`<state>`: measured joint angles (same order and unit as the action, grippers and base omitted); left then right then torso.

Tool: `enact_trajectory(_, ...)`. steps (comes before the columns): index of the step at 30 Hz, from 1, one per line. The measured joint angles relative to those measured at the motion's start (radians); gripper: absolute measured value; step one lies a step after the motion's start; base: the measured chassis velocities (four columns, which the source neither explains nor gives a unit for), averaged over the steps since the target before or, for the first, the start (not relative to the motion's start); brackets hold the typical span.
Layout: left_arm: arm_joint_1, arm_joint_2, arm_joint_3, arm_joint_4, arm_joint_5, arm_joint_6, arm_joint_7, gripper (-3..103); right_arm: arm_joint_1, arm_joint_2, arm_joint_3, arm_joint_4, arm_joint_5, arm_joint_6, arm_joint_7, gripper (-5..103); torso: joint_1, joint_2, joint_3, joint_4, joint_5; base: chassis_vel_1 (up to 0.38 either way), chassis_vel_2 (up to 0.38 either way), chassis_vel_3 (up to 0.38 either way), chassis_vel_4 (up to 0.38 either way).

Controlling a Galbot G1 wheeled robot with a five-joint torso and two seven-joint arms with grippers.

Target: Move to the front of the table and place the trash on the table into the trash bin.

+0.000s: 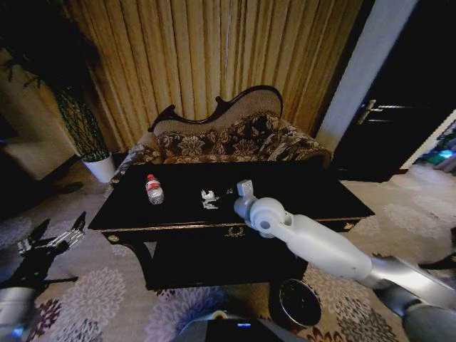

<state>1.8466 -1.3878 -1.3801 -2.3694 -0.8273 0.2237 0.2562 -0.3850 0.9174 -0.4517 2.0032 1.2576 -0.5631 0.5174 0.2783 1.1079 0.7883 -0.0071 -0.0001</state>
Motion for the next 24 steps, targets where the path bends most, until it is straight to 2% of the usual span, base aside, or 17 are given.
enact_trajectory(21,0.002,0.003,-0.002,0.011,-0.001,-0.011,0.015,100,0.046,0.049,-0.044,-0.08,-0.025,0.004,-0.003,101,0.0,0.0,0.0,0.0,-0.0001,0.0,0.0,0.0,0.0)
enact_trajectory(24,0.004,0.003,-0.003,0.015,-0.002,-0.016,0.022,100,0.046,0.052,-0.05,-0.086,-0.035,0.005,-0.004,94,0.0,0.0,0.0,0.0,0.0,0.0,0.0,0.0,0.0)
